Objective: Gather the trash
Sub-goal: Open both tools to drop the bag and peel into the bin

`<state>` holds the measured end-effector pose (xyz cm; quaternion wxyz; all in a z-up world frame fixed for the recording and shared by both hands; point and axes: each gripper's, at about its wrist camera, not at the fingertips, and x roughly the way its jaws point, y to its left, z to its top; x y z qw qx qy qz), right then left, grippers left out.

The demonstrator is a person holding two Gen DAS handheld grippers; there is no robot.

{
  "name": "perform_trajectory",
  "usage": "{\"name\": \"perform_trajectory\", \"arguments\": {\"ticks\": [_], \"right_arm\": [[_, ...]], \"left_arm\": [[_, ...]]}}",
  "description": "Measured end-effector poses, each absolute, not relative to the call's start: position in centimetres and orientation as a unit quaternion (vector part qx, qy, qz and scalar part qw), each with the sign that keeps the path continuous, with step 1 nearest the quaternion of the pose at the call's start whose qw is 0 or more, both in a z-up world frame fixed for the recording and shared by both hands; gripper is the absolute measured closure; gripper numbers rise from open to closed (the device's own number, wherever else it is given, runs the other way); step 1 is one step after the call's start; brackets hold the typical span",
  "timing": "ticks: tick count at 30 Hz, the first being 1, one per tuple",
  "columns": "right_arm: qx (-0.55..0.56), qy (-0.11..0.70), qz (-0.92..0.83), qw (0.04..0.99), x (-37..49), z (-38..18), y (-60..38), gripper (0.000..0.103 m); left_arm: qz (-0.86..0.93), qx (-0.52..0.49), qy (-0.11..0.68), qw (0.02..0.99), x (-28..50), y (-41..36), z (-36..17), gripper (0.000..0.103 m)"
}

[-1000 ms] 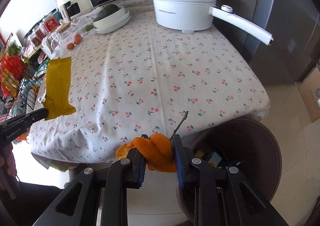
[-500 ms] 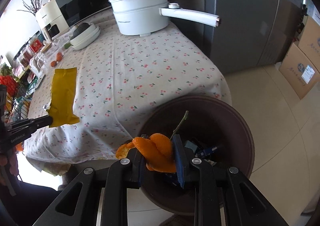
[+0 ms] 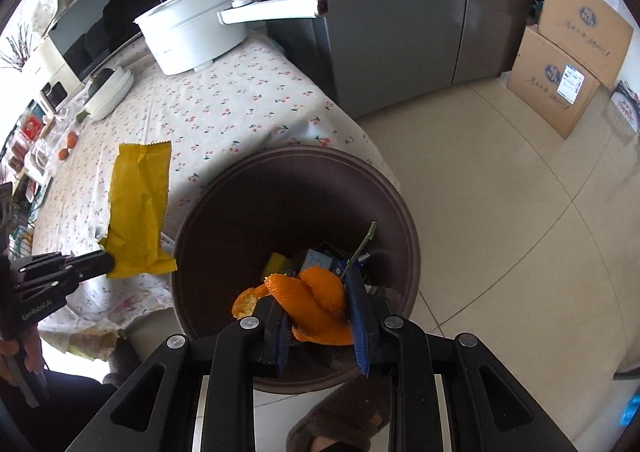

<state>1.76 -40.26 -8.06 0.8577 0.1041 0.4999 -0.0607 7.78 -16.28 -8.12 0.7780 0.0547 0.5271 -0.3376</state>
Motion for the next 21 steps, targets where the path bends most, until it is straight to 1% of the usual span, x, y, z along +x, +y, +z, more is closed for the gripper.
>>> {"name": "perform_trajectory", "arguments": {"ticks": [1, 2, 3, 4, 5, 7, 11, 16, 17, 19, 20, 21], "right_arm": [[0.107, 0.501, -0.063, 0.857, 1.6, -8.1, -40.6, 0.077], [0.110, 0.501, -0.065, 0.856, 1.4, -8.2, -40.9, 0.077], [0.113, 0.501, -0.067, 0.855, 1.3, -8.2, -41.1, 0.077], [0.115, 0.501, -0.069, 0.855, 1.2, -8.2, -41.4, 0.077], [0.117, 0.501, -0.069, 0.855, 1.1, -8.2, -41.5, 0.077], [0.118, 0.500, -0.069, 0.855, 0.8, -8.2, -41.7, 0.077], [0.115, 0.500, -0.065, 0.856, 1.0, -8.1, -41.6, 0.077], [0.113, 0.501, -0.057, 0.856, 1.7, -8.2, -40.7, 0.075], [0.117, 0.501, -0.053, 0.856, 1.8, -8.2, -40.4, 0.071], [0.133, 0.501, -0.048, 0.854, 2.1, -8.1, -40.1, 0.059], [0.139, 0.501, -0.046, 0.853, 2.2, -8.2, -39.9, 0.040], [0.143, 0.498, -0.048, 0.854, 2.3, -8.0, -39.6, 0.027]], "left_arm": [[-0.333, 0.061, 0.524, 0.781, 7.7, -16.6, -8.2, 0.087], [-0.327, 0.064, 0.521, 0.786, 7.8, -16.8, -8.2, 0.063], [-0.317, 0.067, 0.516, 0.793, 7.8, -16.8, -8.1, 0.050], [-0.305, 0.067, 0.508, 0.803, 7.8, -16.6, -8.0, 0.032], [-0.297, 0.067, 0.504, 0.808, 7.9, -16.5, -7.9, 0.029], [-0.291, 0.066, 0.507, 0.809, 8.2, -16.2, -8.0, 0.029], [-0.271, 0.076, 0.501, 0.818, 8.0, -15.4, -8.0, 0.023], [-0.251, 0.089, 0.487, 0.832, 7.3, -14.7, -7.5, 0.020], [-0.248, 0.091, 0.485, 0.834, 7.3, -14.7, -7.5, 0.019], [-0.239, 0.093, 0.479, 0.840, 7.0, -14.3, -7.2, 0.017], [-0.235, 0.094, 0.475, 0.842, 6.8, -14.1, -7.0, 0.016], [-0.232, 0.095, 0.473, 0.845, 6.7, -13.8, -6.9, 0.016]]}}
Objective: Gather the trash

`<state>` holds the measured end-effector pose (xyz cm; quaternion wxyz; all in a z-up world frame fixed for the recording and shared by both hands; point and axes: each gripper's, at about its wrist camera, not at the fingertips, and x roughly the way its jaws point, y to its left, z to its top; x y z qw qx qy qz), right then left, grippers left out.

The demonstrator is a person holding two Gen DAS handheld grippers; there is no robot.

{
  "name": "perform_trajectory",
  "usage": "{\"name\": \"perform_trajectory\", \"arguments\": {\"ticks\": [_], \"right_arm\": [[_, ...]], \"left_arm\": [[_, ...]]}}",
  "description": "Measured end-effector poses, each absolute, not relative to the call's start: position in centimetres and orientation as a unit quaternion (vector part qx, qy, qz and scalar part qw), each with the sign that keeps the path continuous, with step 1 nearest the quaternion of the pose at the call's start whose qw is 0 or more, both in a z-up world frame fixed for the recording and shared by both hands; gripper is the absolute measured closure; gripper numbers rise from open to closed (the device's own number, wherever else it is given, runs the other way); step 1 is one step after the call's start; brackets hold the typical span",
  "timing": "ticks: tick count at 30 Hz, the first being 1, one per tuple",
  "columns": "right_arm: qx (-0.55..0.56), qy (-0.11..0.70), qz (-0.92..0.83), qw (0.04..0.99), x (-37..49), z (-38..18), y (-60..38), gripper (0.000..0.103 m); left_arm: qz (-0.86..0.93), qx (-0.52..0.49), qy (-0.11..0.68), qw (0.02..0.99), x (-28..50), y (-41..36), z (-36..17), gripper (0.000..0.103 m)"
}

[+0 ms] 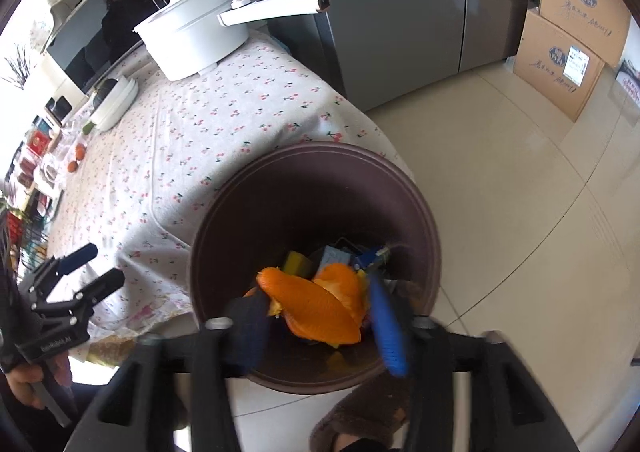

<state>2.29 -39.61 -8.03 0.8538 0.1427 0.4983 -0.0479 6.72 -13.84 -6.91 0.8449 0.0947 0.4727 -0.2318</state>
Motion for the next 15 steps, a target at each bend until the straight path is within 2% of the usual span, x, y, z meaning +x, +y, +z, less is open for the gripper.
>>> {"name": "perform_trajectory", "arguments": {"ticks": [5, 15], "right_arm": [[0.132, 0.482, -0.055, 0.865, 2.2, -7.0, -38.0, 0.023], [0.081, 0.408, -0.072, 0.906, -2.1, -3.9, -33.9, 0.018]], "left_arm": [[-0.210, 0.096, 0.461, 0.857, 5.9, -12.7, -6.3, 0.010], [-0.160, 0.069, 0.454, 0.874, 2.8, -8.8, -3.4, 0.009]]}}
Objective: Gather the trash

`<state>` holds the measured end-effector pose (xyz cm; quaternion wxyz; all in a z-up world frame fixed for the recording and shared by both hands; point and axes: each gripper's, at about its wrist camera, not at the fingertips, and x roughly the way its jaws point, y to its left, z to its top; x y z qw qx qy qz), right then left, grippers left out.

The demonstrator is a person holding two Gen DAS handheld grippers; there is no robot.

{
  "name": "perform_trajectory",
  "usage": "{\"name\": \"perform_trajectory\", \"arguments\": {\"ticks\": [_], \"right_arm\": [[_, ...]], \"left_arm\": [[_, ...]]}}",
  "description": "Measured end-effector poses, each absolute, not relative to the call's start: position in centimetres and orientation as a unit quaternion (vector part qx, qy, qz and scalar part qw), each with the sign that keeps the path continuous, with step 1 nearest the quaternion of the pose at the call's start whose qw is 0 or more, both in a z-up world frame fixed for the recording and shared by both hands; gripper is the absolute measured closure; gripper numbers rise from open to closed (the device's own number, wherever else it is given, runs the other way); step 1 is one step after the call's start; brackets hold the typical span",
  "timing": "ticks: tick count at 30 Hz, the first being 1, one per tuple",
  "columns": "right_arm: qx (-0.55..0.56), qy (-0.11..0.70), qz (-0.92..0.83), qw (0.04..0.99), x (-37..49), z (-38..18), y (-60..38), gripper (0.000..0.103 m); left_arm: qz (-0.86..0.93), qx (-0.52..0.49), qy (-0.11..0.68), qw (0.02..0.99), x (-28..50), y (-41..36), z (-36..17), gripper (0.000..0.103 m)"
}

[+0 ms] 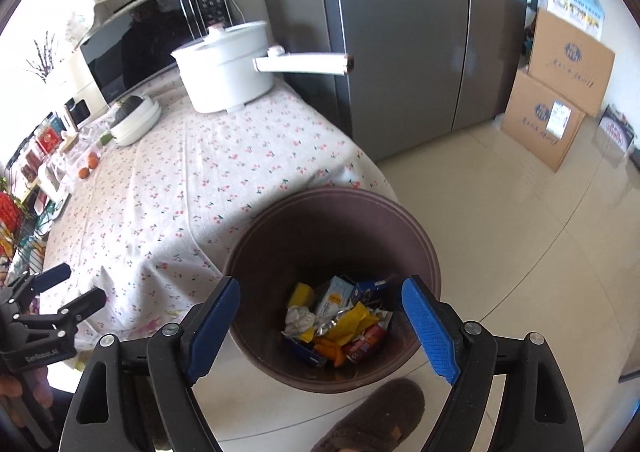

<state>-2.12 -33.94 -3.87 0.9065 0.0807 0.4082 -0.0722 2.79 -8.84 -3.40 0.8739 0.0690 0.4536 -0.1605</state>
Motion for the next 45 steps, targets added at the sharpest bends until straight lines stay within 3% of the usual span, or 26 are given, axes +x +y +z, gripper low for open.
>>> {"name": "perform_trajectory", "arguments": {"ticks": [8, 11, 20, 23, 45], "right_arm": [[0.048, 0.347, -0.077, 0.933, -5.7, -2.2, -30.6, 0.015], [0.035, 0.329, -0.084, 0.940, -6.5, -1.8, -29.5, 0.009], [0.013, 0.316, -0.093, 0.944, -6.6, -1.5, -26.9, 0.008], [0.008, 0.319, -0.098, 0.943, -6.4, -1.6, -26.5, 0.000], [-0.003, 0.332, -0.102, 0.938, -5.8, -2.3, -26.1, 0.000]], "left_arm": [[-0.143, 0.032, 0.439, 0.887, 0.0, -5.8, -2.7, 0.001], [-0.138, 0.026, 0.430, 0.892, -0.9, -4.8, -2.5, 0.001], [-0.110, 0.018, 0.397, 0.911, -2.2, -3.6, -1.7, 0.001], [-0.099, 0.013, 0.390, 0.916, -2.1, -3.4, -1.6, 0.001], [-0.108, 0.025, 0.373, 0.921, -3.0, -4.9, -1.1, 0.001]]}}
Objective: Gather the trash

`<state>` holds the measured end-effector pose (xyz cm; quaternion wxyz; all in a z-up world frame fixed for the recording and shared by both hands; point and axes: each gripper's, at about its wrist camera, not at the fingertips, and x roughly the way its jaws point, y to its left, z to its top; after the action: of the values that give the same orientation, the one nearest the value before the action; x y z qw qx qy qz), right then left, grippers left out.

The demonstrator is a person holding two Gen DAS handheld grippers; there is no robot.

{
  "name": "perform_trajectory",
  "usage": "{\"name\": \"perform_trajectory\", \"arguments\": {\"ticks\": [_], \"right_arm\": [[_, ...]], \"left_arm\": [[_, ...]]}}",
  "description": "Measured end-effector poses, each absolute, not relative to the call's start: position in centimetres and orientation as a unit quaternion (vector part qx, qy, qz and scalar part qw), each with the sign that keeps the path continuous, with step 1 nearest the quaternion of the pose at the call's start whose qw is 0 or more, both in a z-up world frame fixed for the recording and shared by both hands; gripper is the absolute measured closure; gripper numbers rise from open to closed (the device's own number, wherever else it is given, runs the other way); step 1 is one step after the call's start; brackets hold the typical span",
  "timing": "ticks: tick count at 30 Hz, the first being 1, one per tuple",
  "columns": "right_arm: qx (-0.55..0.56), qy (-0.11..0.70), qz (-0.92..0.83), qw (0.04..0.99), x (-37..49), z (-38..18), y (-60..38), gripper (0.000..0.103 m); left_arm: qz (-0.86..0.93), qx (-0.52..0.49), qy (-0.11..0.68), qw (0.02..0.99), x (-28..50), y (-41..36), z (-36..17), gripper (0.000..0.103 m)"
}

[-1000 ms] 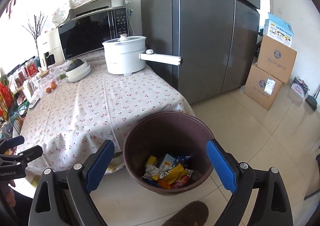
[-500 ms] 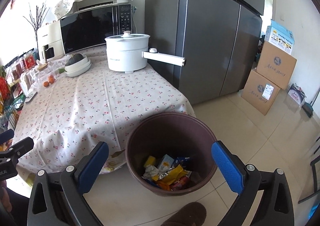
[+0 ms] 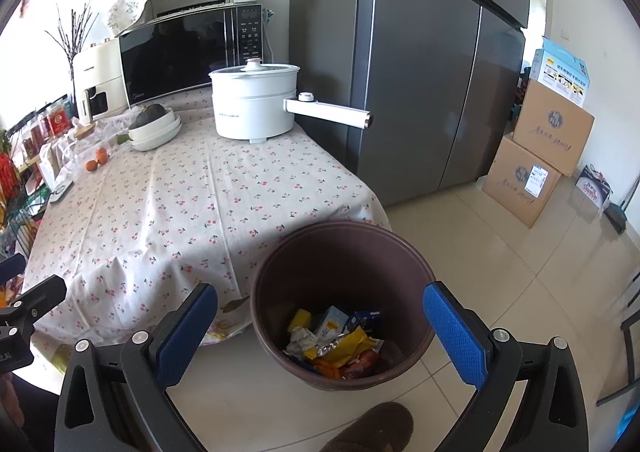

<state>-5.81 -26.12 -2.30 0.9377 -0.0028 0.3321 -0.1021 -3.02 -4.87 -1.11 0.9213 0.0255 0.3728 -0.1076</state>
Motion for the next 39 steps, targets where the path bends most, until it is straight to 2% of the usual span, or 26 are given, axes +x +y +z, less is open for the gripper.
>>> {"name": "perform_trajectory", "arguments": {"ticks": [39], "right_arm": [[0.006, 0.338, -0.103, 0.936, -5.71, -2.50, -26.25, 0.000]], "left_arm": [[-0.115, 0.029, 0.377, 0.919, -3.34, -5.43, -1.26, 0.001]]}}
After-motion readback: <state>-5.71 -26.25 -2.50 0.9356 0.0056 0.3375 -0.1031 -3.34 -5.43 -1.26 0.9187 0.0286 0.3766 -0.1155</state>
